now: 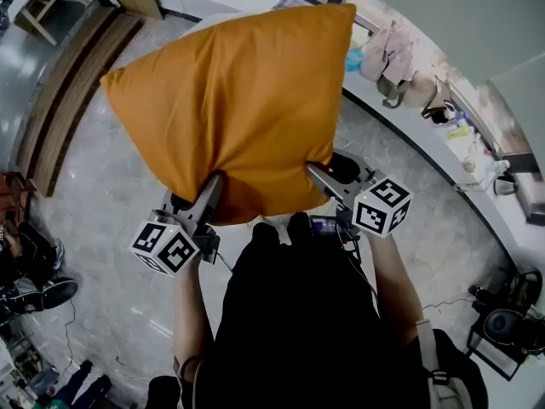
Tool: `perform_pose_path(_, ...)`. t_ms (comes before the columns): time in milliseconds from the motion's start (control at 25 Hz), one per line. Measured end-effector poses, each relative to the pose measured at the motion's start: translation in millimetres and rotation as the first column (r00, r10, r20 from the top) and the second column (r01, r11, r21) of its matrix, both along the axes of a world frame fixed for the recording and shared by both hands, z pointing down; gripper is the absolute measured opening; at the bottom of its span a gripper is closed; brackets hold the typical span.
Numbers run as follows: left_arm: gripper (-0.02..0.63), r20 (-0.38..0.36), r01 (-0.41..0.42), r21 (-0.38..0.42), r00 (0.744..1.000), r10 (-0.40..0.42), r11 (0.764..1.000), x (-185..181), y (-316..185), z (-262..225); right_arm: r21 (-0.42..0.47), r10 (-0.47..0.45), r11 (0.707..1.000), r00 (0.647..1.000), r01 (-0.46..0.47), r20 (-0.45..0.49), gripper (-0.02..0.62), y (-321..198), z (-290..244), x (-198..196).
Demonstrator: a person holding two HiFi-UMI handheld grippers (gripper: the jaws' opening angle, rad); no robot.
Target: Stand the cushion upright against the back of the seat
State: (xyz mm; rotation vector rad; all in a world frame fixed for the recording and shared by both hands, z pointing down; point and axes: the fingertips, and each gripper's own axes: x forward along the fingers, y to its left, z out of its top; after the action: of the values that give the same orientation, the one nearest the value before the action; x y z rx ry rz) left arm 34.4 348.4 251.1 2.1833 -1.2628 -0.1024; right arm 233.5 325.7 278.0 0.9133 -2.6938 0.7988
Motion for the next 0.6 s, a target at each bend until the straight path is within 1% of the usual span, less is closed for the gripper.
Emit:
perform_pose_path(200, 0.221, 0.000, 0.000, 0.010, 1.000, 0.000, 1.000, -8, 2, 0, 0.000, 0.000, 1.000, 1.000, 0.000, -0.004, 0.195, 1, 0, -8)
perform_pose_path(600, 0.221, 0.000, 0.010, 0.033, 1.000, -0.010, 0.999, -46, 15, -2, 0.021, -0.001, 1.000, 1.000, 0.001, -0.008, 0.195, 11, -2, -47)
